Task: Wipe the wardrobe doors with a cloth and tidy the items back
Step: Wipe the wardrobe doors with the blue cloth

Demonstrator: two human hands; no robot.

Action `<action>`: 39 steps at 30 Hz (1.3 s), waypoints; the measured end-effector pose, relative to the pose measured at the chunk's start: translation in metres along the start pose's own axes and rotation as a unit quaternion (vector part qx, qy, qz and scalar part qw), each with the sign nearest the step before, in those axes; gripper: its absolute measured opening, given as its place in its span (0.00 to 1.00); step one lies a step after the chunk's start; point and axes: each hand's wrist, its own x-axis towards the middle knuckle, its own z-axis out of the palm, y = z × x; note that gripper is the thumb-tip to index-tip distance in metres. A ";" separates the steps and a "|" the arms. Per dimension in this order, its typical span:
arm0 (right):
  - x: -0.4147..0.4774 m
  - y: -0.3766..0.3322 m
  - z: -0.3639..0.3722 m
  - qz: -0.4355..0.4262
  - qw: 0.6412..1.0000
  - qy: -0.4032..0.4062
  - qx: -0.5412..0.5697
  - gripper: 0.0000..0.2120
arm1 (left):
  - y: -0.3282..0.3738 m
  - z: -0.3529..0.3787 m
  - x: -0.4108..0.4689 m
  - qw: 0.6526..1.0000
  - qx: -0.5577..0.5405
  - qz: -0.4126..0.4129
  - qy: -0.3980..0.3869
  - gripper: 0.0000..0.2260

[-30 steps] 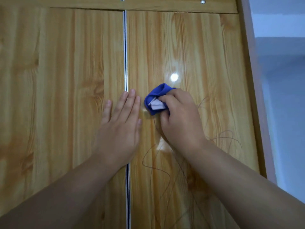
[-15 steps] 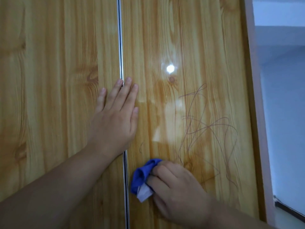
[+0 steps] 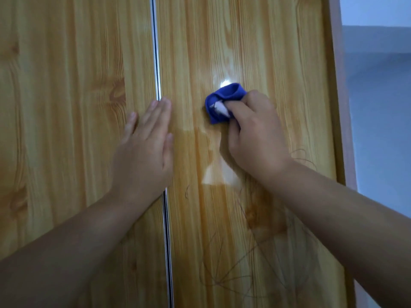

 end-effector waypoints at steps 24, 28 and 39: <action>-0.040 0.022 -0.007 -0.093 0.993 -0.068 -0.021 0.07 | 0.002 0.002 -0.007 0.995 0.087 0.040 -0.034 0.29; 0.000 0.058 -0.031 0.038 0.995 -0.027 -0.086 0.07 | 0.003 0.003 -0.008 0.990 0.119 0.062 -0.049 0.30; -0.100 -0.024 0.005 0.004 0.997 -0.077 0.010 0.07 | 0.000 0.012 -0.008 0.987 0.139 0.082 -0.023 0.30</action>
